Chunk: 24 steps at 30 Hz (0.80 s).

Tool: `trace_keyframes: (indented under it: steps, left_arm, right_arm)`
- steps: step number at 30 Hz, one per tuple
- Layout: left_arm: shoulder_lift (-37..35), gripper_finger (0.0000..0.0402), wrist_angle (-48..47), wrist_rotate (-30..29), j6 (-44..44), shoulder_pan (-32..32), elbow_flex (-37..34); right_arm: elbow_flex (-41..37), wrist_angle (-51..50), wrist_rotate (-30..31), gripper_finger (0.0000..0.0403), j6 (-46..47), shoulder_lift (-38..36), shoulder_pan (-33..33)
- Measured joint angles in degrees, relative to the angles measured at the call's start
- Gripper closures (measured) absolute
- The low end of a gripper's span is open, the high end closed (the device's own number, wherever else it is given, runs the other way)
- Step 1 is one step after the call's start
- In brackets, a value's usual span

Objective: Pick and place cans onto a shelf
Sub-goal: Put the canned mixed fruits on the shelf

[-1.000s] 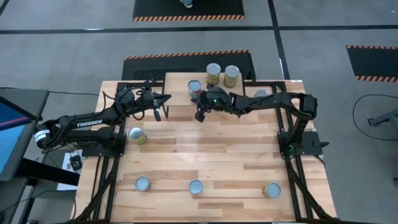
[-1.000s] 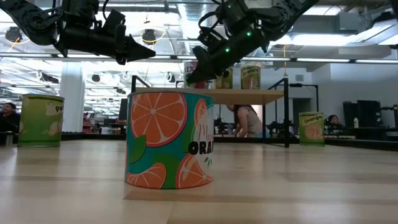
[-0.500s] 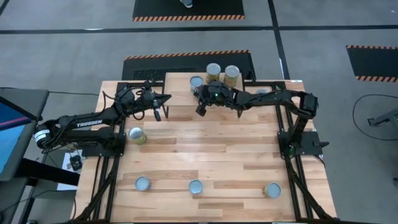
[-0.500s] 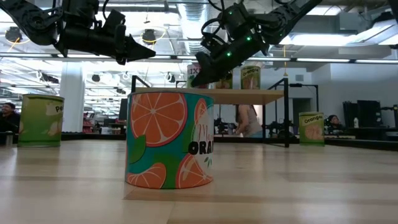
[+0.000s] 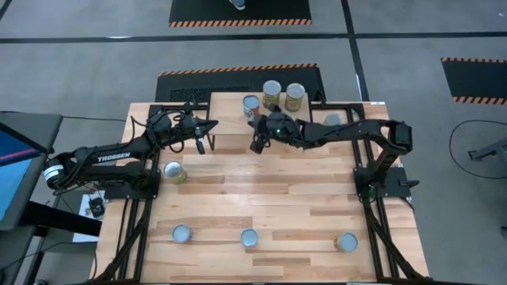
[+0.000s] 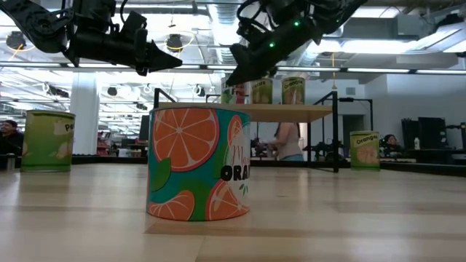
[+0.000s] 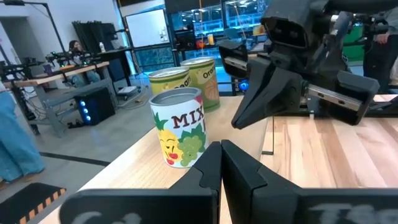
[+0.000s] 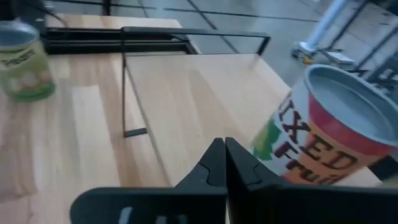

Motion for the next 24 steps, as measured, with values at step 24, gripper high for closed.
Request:
trace_keyframes:
  steps: [24]
  left_arm:
    - [0.0,0.0402,0.0,0.0,0.0,0.0,0.0]
  right_arm:
    - [0.0,1.5,11.8,0.0399,4.4,4.1,0.5]
